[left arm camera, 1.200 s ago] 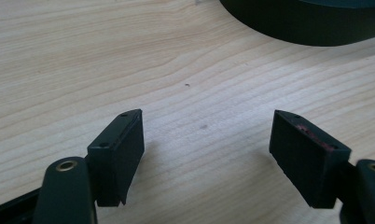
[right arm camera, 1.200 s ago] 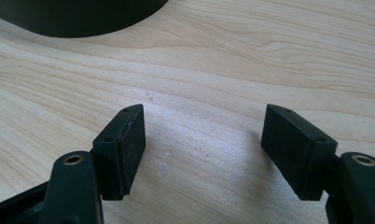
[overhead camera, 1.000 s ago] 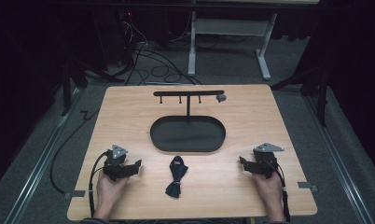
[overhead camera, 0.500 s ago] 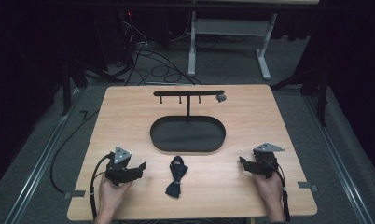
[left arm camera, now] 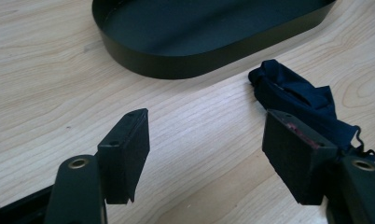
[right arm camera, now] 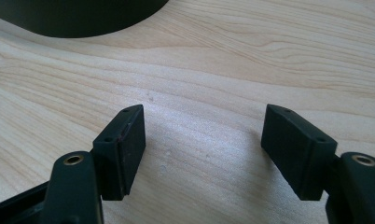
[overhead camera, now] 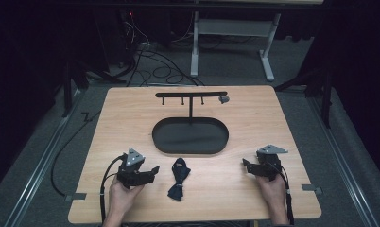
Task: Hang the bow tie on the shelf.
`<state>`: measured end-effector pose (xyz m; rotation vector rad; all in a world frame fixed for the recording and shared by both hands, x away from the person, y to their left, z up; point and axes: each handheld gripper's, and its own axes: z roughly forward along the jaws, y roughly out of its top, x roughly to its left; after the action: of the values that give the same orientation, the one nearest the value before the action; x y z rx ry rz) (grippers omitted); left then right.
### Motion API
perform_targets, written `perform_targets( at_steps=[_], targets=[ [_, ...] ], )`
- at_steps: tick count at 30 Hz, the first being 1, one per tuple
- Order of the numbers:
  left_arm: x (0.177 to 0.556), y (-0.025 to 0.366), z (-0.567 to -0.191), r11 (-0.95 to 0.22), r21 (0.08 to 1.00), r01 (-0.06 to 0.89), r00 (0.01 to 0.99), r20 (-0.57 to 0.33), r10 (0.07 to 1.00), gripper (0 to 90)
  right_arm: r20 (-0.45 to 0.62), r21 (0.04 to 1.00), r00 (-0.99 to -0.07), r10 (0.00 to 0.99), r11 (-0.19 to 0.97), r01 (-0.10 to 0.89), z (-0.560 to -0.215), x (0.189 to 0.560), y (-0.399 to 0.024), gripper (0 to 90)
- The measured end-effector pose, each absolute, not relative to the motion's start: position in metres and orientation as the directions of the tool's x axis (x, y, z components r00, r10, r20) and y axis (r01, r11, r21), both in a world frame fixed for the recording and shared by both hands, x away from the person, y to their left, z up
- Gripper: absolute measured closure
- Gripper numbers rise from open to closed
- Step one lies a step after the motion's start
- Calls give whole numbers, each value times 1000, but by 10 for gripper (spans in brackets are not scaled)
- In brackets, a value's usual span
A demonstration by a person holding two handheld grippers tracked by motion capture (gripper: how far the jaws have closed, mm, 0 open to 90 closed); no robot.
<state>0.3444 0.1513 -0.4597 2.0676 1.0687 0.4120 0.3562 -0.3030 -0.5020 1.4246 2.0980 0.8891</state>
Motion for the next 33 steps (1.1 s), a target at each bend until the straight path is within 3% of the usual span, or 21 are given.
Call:
perform_targets(
  at_steps=[33],
  targets=[
    [361,86,-464,-423,713,559,645,-53,762,356,-8,723,-368,930,260,641,-502,356,-303,315]
  ],
)
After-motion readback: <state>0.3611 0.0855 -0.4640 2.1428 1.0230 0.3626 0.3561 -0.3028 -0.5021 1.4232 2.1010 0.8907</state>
